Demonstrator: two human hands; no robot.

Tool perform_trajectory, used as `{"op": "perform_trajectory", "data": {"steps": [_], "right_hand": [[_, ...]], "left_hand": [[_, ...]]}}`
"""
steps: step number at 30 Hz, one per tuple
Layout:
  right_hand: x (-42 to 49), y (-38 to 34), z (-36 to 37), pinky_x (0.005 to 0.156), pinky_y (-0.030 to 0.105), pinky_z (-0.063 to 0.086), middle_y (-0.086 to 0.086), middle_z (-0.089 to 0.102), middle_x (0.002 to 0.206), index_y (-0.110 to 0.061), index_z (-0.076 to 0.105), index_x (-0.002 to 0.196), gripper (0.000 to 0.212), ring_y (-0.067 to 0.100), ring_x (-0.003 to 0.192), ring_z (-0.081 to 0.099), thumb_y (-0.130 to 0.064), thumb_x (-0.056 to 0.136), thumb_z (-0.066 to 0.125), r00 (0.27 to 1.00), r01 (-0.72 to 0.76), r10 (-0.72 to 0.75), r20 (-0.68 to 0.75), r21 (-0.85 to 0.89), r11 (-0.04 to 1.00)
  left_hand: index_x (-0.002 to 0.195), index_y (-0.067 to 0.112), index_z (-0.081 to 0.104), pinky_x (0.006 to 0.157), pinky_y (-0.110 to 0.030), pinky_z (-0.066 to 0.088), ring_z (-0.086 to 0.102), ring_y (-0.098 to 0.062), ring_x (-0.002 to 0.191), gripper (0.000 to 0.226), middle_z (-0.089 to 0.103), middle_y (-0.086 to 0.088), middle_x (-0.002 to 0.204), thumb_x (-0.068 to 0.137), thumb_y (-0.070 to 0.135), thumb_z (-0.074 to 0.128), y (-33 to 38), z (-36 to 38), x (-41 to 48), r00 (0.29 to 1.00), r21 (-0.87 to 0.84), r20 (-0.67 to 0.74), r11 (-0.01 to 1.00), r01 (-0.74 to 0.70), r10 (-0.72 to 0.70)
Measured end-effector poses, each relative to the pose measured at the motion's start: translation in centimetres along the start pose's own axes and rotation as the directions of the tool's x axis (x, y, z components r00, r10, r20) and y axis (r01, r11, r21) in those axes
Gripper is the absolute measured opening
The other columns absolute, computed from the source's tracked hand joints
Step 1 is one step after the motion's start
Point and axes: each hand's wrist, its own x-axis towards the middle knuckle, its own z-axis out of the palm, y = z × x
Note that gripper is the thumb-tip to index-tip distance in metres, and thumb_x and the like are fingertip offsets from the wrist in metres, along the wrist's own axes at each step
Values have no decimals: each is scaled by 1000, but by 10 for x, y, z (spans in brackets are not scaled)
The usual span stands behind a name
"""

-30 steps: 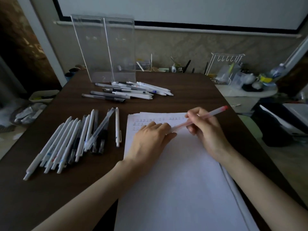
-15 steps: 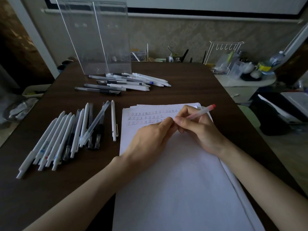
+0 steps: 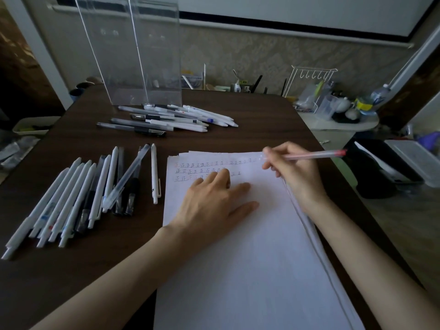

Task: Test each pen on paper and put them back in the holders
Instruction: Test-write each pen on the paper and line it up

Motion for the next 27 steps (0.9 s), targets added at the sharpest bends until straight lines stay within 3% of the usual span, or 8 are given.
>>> {"op": "perform_trajectory", "data": {"steps": [3,7,13,18,20,23,25,27], "right_hand": [[5,2,16,51,14,36,4,58,57,-10,48,67,24,-1,46,48,-6,86,64,999,-6,12,49,-113,994],[17,4,29,55,33,41,-3,48,41,-17,35,56,35,10,43,45,-5,80,57,1000,-4,11,28,-246,969],[15,7,31,51,27,38,2,45,43,-15,34,58,36,9,42,45,-2,82,56,998,42,-30,48,-276,960],[11,3,34,49,29,28,15,42,55,-11,34,62,30,16,52,40,-5,82,55,995,84,-58,77,-406,910],[10,2,34,48,26,26,11,39,54,-14,32,60,33,13,51,36,-5,81,55,994,100,-75,77,-421,901],[9,-1,34,45,22,23,-1,30,50,-17,28,58,37,11,48,28,-5,79,56,991,124,-89,99,-451,884],[7,-3,33,44,22,22,-3,27,50,-17,27,58,37,11,47,26,-5,78,56,992,113,-76,101,-450,886],[6,-5,33,43,21,23,-3,27,50,-17,26,57,37,11,46,27,-5,78,55,993,108,-71,98,-458,882]], "left_hand": [[106,28,66,56,-27,30,52,-24,63,47,47,-2,75,86,56,34,-2,4,0,1000,10,-25,1000,-10,10],[114,30,63,58,-29,30,48,-24,66,52,45,-2,78,86,57,29,-1,2,-2,1000,12,1,1000,4,-4],[114,24,64,57,-30,32,47,-25,63,51,46,-4,76,84,53,35,3,7,-2,999,33,-32,999,37,-36],[112,24,65,58,-30,30,45,-25,64,51,45,-4,76,83,54,36,3,7,-3,998,33,-36,998,52,-51],[111,23,64,58,-30,30,45,-25,64,50,45,-4,76,82,53,36,4,5,-4,998,35,-21,997,63,-63],[108,17,58,60,-34,36,47,-27,71,43,47,-6,82,83,38,31,4,0,-3,994,-40,17,993,111,-110],[112,10,50,72,-37,39,47,-28,83,39,48,-6,92,81,21,28,4,-3,-2,985,-195,26,966,170,-168],[119,7,42,82,-29,34,44,-25,96,35,44,-3,99,86,4,32,3,-3,-2,977,-310,10,928,206,-214]]}}
